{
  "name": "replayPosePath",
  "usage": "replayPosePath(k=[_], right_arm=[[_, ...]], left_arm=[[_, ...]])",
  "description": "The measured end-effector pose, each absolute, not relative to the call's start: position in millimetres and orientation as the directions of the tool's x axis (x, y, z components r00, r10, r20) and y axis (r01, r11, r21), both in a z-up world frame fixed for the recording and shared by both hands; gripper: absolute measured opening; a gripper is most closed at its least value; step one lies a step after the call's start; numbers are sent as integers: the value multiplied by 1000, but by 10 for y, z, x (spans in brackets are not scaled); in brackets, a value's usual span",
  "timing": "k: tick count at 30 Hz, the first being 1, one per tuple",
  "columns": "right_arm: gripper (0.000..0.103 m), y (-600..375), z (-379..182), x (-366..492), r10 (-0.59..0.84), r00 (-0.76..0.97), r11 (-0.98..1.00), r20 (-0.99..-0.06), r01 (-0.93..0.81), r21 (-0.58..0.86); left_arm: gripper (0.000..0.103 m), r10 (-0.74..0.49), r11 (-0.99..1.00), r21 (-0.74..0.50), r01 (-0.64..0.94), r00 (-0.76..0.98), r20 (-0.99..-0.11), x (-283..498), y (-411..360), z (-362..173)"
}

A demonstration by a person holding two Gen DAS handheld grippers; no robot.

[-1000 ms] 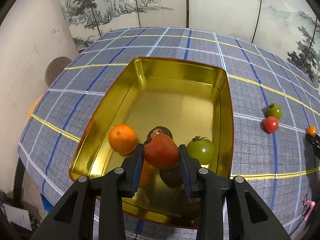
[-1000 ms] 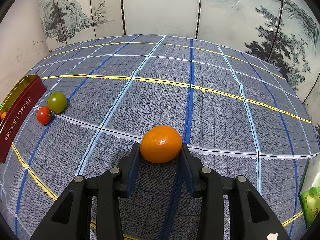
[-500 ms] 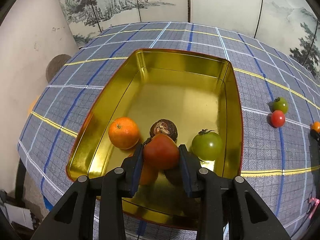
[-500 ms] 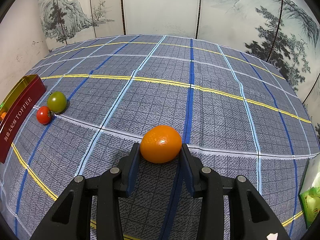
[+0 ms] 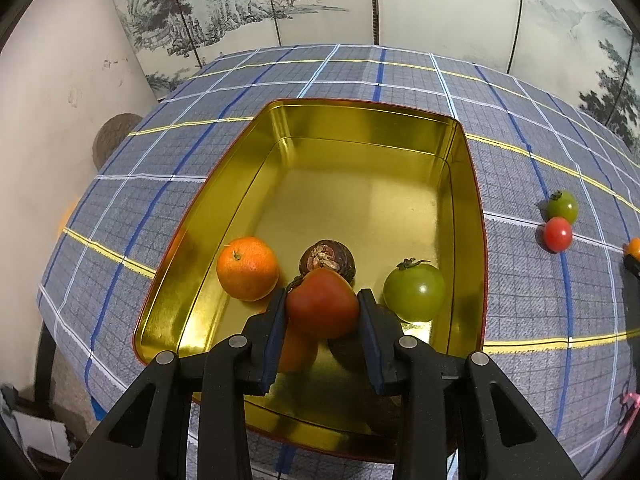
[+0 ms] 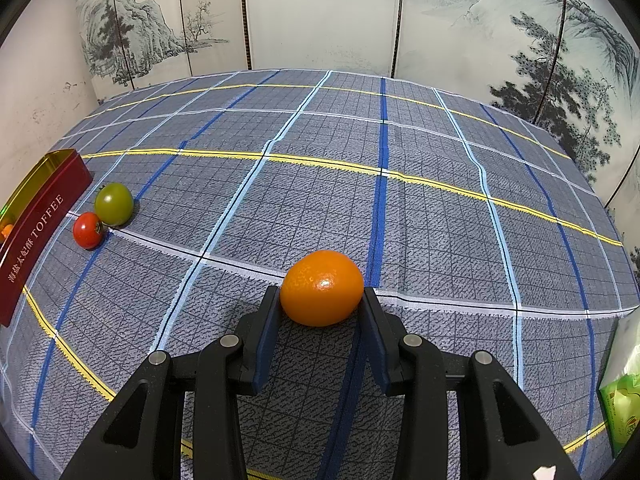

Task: Organize fruits
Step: 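Lower the red cherry tomato into the tin and open the left gripper, then carry the orange cherry tomato into the tin and open the right gripper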

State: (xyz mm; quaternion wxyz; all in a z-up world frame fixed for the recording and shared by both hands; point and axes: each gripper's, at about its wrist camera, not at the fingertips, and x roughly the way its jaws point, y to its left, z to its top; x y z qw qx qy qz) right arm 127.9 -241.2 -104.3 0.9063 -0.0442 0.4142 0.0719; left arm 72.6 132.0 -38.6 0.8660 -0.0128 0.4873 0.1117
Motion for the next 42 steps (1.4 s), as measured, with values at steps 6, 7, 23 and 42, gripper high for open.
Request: replayPosePath(k=[6, 7, 23, 42], right_arm=[[37, -2411, -1043, 1278, 94, 646, 986, -757, -167, -20], [37, -2413, -1042, 1277, 95, 646, 986, -757, -167, -19], [35, -2413, -1041, 1277, 93, 647, 986, -757, -167, -21], [34, -1625, -690, 1152, 189, 659, 951, -728, -308, -31]], left_arm=[[37, 183, 974, 89, -207, 497, -848, 736, 1325, -395], [37, 183, 975, 90, -205, 497, -848, 736, 1323, -396], [55, 142, 981, 41, -188, 566, -812, 662, 1326, -168], [67, 171, 969, 21, -246, 610, -774, 332, 1602, -1]])
